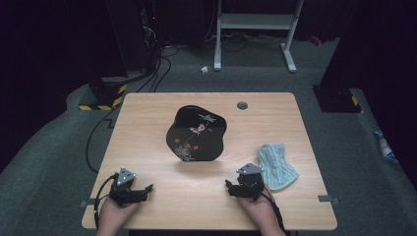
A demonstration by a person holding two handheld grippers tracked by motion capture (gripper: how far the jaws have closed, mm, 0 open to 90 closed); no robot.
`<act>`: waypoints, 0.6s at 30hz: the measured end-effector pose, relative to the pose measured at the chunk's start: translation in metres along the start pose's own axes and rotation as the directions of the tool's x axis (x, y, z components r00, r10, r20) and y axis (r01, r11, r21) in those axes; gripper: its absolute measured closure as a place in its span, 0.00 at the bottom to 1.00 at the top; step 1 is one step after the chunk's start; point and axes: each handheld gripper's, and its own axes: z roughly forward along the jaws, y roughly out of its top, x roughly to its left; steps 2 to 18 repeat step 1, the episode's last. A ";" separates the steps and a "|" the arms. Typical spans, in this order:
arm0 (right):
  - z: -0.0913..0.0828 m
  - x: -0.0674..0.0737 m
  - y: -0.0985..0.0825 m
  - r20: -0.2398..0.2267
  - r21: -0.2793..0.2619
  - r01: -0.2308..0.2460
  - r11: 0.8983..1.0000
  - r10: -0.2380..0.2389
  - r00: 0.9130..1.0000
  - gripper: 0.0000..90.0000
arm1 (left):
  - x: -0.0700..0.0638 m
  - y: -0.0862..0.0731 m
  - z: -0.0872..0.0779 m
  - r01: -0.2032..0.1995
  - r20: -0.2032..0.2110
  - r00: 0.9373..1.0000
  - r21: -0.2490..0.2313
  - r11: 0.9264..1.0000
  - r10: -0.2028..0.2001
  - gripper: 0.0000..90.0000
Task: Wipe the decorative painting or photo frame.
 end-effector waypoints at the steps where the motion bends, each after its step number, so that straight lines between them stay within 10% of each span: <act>1: 0.000 0.000 0.000 0.001 0.000 0.000 1.000 0.000 1.000 0.22 | 0.000 0.000 0.000 0.000 0.000 1.000 0.000 1.000 0.000 0.15; 18: 0.000 0.000 0.000 0.001 0.000 0.000 1.000 0.000 1.000 0.22 | 0.000 0.000 0.000 0.000 0.000 1.000 0.000 1.000 0.000 0.15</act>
